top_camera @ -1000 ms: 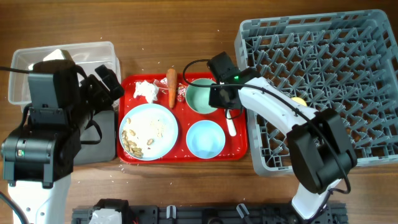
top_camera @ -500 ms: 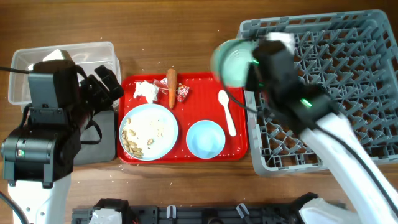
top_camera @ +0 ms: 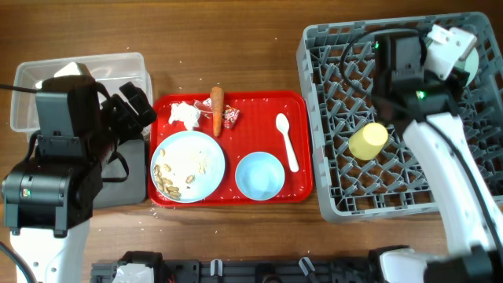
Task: Sort waste into correct bins and load items into the dishwasher rack
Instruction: 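Place the green bowl upside down in the dish rack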
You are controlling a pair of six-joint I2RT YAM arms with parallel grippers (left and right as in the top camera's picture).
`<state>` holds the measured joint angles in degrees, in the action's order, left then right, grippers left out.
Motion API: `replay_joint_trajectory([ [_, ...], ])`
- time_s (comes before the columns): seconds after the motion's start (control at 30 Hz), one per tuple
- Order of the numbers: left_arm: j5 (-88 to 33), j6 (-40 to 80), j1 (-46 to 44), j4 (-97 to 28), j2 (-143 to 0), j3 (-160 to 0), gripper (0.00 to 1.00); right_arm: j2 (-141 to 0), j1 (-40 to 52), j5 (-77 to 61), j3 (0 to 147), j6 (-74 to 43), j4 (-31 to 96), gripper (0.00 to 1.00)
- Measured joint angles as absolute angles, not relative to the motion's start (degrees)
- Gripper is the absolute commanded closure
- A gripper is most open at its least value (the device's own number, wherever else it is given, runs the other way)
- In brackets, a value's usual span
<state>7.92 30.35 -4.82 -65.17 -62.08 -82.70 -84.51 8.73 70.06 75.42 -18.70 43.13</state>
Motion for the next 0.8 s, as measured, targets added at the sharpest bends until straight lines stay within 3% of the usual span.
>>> replay_joint_trajectory([
  [0.27, 7.92, 30.35, -4.82, -65.1, -62.26, -82.7, 0.0, -100.07, 4.51, 70.0, 75.22, 6.02, 18.52, 0.96],
  [0.47, 7.92, 30.35, -4.82, -65.14, -62.26, -82.7, 0.0, -105.23, 4.73, 65.52, 75.2, 15.07, 17.52, 0.96],
  [0.8, 7.92, 30.35, -4.82, -65.14, -62.26, -82.7, 0.0, -106.08, 5.96, 62.17, 75.22, 15.92, 21.19, 0.96],
])
